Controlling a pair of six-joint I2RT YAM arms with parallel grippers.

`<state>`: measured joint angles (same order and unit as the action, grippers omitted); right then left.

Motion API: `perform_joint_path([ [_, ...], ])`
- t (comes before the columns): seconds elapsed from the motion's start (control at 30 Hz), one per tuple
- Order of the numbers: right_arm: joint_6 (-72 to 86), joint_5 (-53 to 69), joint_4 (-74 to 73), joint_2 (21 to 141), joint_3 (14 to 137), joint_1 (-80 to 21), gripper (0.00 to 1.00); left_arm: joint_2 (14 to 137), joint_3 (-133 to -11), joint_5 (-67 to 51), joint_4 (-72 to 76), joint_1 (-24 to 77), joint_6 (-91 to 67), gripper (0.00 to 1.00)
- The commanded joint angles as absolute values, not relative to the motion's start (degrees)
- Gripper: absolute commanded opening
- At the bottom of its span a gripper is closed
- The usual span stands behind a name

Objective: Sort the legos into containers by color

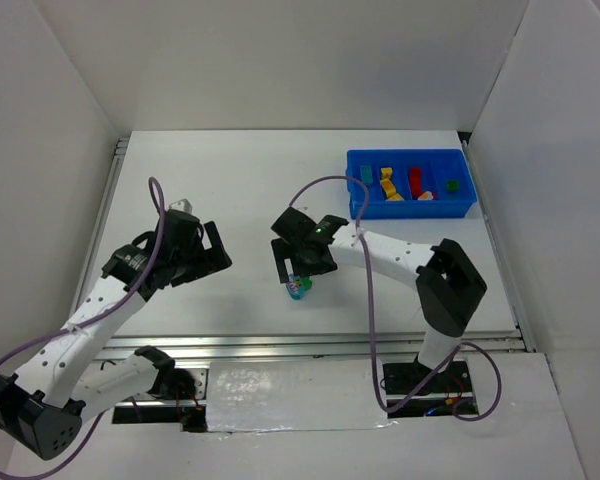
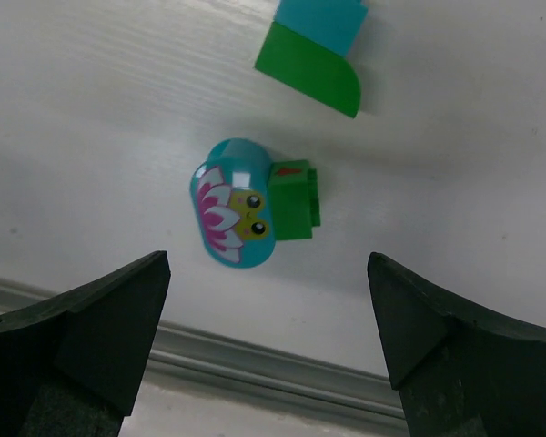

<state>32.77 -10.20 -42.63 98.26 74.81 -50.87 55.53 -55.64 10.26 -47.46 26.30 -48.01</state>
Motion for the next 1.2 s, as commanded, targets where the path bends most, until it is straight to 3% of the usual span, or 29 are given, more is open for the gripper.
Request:
perform_joint_path([
  [0.0,31.9,-16.4,-40.6,101.2,76.8,-51.1,0.96,55.5,-57.9,11.7,-46.0,25.9,-48.3,0.99],
  [0.7,39.6,-21.8,-42.2,117.7,93.4,-44.6,0.93,57.7,-54.7,3.1,-42.4,25.7,-45.1,1.0],
  [0.93,38.8,-18.5,-42.5,121.7,95.2,-42.2,0.74,59.0,-55.5,2.3,-42.3,25.8,-44.2,0.99],
  [1.17,40.1,-14.1,-39.6,119.8,91.0,-42.4,0.72,59.9,-55.7,1.8,-41.7,25.8,-43.6,0.99],
])
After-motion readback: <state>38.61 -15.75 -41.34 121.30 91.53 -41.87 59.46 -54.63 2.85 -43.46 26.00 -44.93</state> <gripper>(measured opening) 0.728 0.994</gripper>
